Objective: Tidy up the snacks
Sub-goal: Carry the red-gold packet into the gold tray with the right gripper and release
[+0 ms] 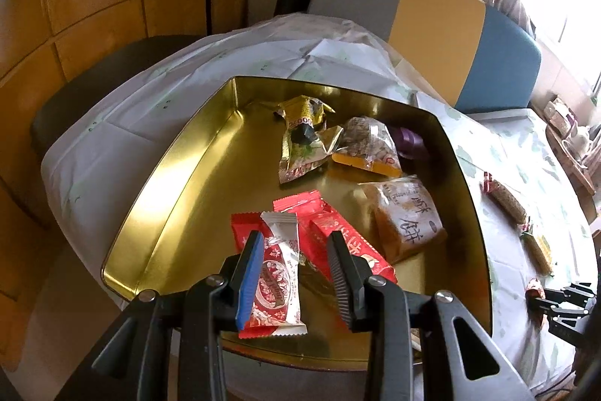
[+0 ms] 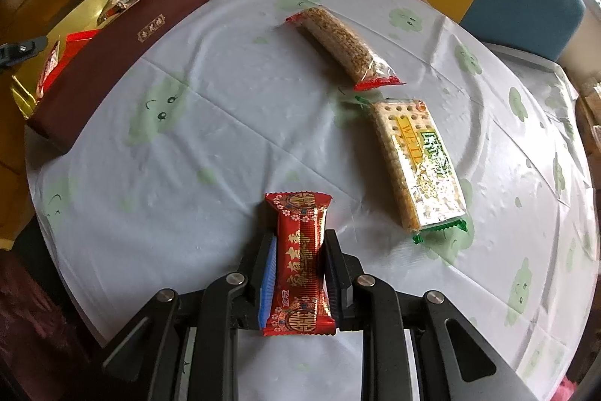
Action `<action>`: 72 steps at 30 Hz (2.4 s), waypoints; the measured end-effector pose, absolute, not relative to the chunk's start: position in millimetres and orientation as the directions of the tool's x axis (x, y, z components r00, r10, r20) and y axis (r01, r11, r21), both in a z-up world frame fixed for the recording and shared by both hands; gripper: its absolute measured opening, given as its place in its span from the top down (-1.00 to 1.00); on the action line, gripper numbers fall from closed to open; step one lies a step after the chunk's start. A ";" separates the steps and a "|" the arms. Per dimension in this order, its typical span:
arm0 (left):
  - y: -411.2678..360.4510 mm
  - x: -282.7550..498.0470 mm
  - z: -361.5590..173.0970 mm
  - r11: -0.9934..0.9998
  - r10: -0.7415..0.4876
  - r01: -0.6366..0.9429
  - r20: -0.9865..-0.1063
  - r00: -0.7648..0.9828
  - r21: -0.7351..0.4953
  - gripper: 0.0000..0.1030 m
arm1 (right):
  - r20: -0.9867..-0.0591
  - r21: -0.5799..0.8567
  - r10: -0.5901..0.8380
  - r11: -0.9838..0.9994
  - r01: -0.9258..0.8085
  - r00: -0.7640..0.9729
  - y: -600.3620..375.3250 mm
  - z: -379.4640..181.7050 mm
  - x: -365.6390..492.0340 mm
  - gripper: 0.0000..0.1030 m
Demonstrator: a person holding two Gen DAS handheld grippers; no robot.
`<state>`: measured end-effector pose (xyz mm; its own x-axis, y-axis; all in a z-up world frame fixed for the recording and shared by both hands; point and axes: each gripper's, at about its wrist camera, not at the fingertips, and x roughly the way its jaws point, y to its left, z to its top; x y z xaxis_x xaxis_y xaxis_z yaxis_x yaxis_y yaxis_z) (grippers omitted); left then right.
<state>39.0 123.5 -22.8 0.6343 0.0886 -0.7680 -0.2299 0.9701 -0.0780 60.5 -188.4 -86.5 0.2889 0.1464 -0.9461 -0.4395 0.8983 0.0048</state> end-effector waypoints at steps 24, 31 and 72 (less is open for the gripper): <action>131.5 27.3 -13.2 0.971 0.095 -0.224 -0.729 0.678 -0.081 0.31 | -0.890 0.177 0.269 0.948 -0.263 0.369 -177.5 -41.4 71.5 0.56; 139.6 25.9 -13.0 0.966 0.099 -0.241 -0.726 0.680 -0.094 0.31 | -0.817 0.225 0.396 0.889 -0.400 0.419 -118.3 10.9 87.1 0.56; 138.8 17.0 -6.0 0.969 0.125 -0.238 -0.709 0.694 -0.063 0.31 | -0.759 0.275 0.491 0.837 -0.472 0.428 -40.2 17.9 104.3 -0.16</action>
<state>17.0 138.8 -6.0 0.6938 0.1245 -0.7093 -0.2384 0.9691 -0.0631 104.3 -40.2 17.9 0.4283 0.4908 -0.7587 -0.4723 0.8374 0.2751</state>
